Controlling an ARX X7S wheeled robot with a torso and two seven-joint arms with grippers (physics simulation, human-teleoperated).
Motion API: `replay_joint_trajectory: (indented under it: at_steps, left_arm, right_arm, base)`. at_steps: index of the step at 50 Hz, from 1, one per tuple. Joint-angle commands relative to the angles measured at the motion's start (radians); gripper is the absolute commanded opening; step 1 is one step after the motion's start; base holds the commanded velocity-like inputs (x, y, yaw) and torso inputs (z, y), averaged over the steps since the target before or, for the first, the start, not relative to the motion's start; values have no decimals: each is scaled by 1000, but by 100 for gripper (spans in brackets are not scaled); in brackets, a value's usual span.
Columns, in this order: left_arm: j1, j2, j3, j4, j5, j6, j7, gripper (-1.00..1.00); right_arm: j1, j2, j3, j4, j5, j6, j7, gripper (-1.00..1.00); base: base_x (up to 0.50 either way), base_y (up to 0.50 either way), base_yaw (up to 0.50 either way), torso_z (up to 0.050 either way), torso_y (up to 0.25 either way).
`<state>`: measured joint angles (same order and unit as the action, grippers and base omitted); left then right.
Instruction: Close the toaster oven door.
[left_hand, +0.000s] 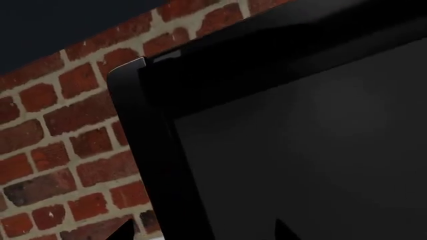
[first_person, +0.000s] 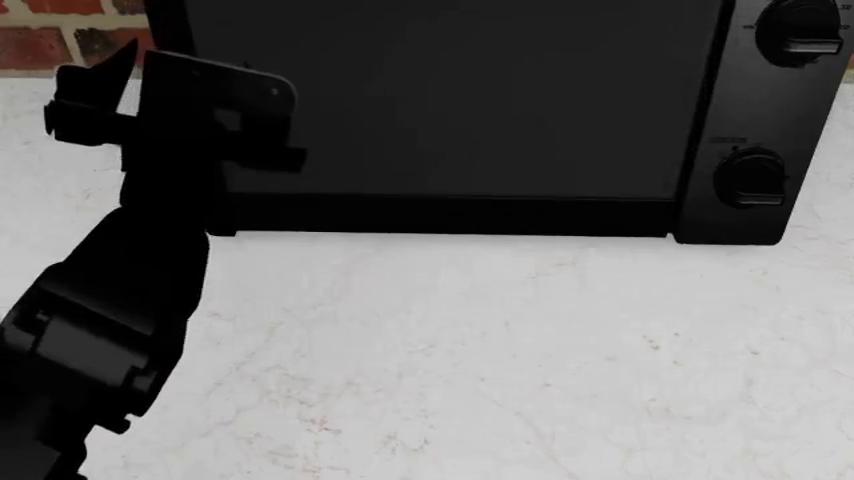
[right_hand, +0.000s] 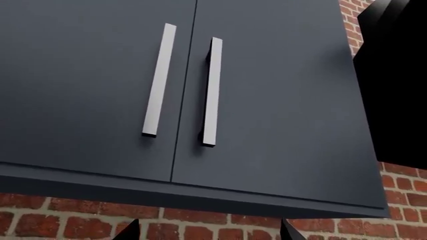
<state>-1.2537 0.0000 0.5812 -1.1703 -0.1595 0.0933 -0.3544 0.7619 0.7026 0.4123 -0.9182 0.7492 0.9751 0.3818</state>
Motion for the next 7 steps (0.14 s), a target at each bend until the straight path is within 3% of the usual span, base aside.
replay_joint_trajectory:
  at_steps: [1,7]
  left_arm:
    - [-56,-6,-8,-138,-59,-1,66,100]
    - [-46,-18,-64,-138,-2,16,79,100]
  right_arm:
    - [-12,3,5,4,0,-11,0,100]
    - [-20,-3,10,-6,10,-9,7,100]
  base:
    - [27,0,-6,0,0]
    - [25,-1,-3,2,0]
